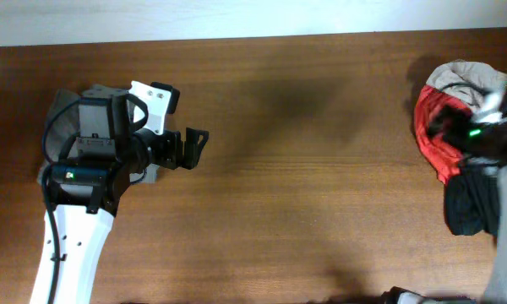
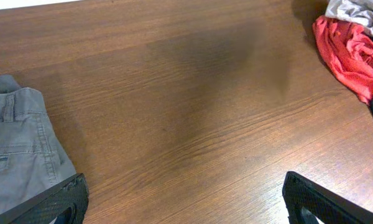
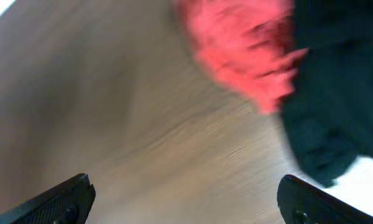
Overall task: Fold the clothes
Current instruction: 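Reach the right gripper into the clothes pile and grasp the black shirt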
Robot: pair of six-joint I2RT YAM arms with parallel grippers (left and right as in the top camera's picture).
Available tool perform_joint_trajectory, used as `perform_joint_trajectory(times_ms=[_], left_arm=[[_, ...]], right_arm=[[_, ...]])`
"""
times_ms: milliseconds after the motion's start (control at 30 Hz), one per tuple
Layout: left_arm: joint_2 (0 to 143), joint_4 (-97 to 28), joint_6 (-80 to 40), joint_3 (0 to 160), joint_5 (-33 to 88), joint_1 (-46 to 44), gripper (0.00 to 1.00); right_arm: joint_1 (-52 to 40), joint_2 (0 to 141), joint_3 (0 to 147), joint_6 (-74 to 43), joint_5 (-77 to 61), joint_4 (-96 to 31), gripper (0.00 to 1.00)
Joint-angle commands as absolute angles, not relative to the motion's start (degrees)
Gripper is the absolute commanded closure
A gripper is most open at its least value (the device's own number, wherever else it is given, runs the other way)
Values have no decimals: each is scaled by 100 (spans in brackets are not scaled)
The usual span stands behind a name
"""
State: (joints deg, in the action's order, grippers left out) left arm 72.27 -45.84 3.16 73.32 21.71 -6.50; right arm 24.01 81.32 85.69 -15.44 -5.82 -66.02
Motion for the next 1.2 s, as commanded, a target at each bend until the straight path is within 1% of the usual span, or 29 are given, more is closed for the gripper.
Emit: perform_joint_trajectory(times_ms=[0, 167, 333, 400, 500, 700, 800, 900, 1033, 1067, 1167], left_arm=[[7194, -4571, 261, 7419, 2311, -633, 1], [7194, -4571, 261, 7419, 2309, -633, 1], [7194, -4567, 263, 7419, 2237, -633, 1], [7194, -4569, 263, 7419, 2112, -633, 1], [7194, -4569, 263, 7419, 2099, -633, 0], [7223, -4569, 263, 7419, 2053, -633, 1], [7242, -4567, 263, 7419, 2010, -633, 1], [7242, -4567, 263, 7419, 2010, -633, 0], [7242, -4576, 261, 7419, 2014, -633, 1], [7242, -4578, 261, 7419, 2014, -633, 1], [7242, -4598, 259, 7419, 2016, -633, 1]], right_arm=[[3369, 8746, 8884, -1874, -314, -6377, 1], [4178, 9445, 8884, -2128, -314, -5771, 1], [4646, 10066, 8884, -2156, -318, -5127, 0], [4805, 10335, 8884, -2150, -515, -4567, 0], [4895, 10484, 8884, -2158, -891, -4040, 0], [4917, 10615, 8884, -2475, -676, -3330, 2], [4915, 10759, 8884, -2526, -681, -3111, 10], [4915, 11030, 8884, -2768, -685, -3079, 14], [4915, 11399, 8884, -2797, -703, -3081, 21], [4915, 11448, 8884, -2797, -703, -3079, 26], [4917, 11382, 8921, -2792, -766, -3061, 54]])
